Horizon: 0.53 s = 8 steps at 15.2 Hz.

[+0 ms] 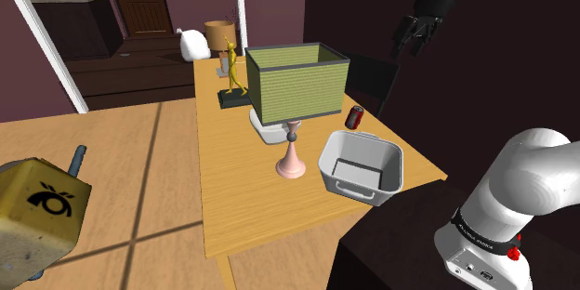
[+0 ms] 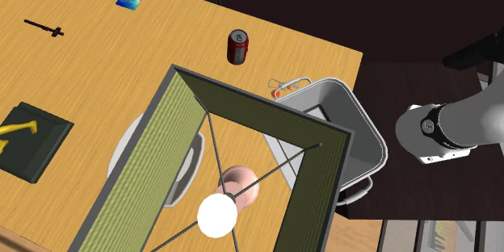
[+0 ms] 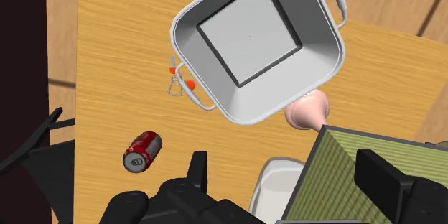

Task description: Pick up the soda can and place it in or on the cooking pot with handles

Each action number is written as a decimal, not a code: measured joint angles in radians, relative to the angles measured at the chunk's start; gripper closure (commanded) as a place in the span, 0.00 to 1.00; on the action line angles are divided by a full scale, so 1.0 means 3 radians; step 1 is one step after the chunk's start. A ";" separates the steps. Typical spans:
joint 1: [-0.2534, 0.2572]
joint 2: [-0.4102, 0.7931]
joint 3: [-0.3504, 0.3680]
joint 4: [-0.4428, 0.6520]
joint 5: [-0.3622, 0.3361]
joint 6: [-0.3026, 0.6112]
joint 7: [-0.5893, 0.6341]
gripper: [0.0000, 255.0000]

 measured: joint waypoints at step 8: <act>-0.0042 0.0359 -0.0294 -0.0265 -0.0086 0.0579 -0.0293 0.00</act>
